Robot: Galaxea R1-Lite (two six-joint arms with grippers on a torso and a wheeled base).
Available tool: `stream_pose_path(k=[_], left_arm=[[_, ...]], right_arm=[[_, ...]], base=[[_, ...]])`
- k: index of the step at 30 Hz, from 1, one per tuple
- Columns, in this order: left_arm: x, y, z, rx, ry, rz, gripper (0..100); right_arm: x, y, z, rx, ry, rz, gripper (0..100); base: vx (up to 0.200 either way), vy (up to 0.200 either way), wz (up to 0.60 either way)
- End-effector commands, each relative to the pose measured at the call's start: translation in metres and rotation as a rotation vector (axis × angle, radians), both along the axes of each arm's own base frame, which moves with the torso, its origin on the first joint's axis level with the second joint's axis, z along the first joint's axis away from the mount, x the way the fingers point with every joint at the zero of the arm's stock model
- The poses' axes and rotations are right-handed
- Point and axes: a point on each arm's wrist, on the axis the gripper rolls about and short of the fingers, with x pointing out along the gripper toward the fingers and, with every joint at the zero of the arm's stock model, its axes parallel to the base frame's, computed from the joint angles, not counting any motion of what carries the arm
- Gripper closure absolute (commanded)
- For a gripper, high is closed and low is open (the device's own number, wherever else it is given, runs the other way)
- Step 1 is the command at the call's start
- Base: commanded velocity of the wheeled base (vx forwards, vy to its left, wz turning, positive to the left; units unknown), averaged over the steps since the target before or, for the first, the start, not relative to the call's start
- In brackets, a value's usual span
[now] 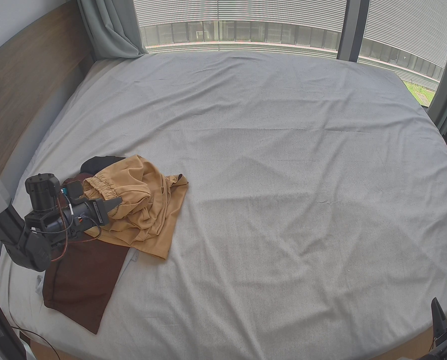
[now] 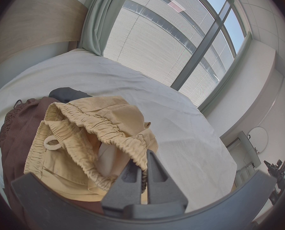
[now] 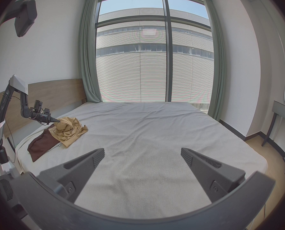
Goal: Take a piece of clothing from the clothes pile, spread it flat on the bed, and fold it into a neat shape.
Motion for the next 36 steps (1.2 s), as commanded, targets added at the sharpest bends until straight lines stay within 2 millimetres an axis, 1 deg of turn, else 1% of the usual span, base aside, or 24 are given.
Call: stream_pose_path(k=[1,3,9,12,17,24,28,33,36], left_arm=[[-0.016,-0.001,0.012,-0.004,-0.025,-0.013,100],[-0.020,-0.002,0.010,0.000,-0.026,-0.019,100],[-0.023,-0.004,0.012,-0.002,-0.058,-0.023,100],[-0.028,-0.006,0.018,-0.004,-0.072,-0.028,100],[-0.036,-0.010,0.022,-0.015,-0.063,-0.041,100],[-0.043,-0.016,0.036,-0.031,-0.105,-0.059,100],[-0.048,-0.016,0.046,-0.078,-0.112,-0.048,100],[-0.052,-0.015,0.047,-0.083,-0.115,-0.045,100],[-0.060,-0.015,0.045,-0.082,-0.107,-0.048,100]], right_arm=[[0.000,0.000,-0.005,0.000,0.001,0.000,0],[0.000,0.000,-0.005,0.000,0.001,0.000,0],[0.000,0.000,-0.005,0.000,0.001,0.000,0],[0.000,0.000,-0.005,0.000,0.001,0.000,0],[0.000,0.000,-0.005,0.000,0.001,0.000,0],[0.000,0.000,-0.005,0.000,0.001,0.000,0],[0.000,0.000,-0.005,0.000,0.001,0.001,0],[0.000,0.000,-0.005,0.000,0.001,0.001,0],[0.000,0.000,-0.005,0.000,0.001,0.000,0]], base=[[0.000,0.000,0.00],[0.000,0.000,0.00],[0.000,0.000,0.00],[0.000,0.000,0.00],[0.000,0.000,0.00],[0.000,0.000,0.00],[0.000,0.000,0.00],[0.000,0.000,0.00],[0.000,0.000,0.00]])
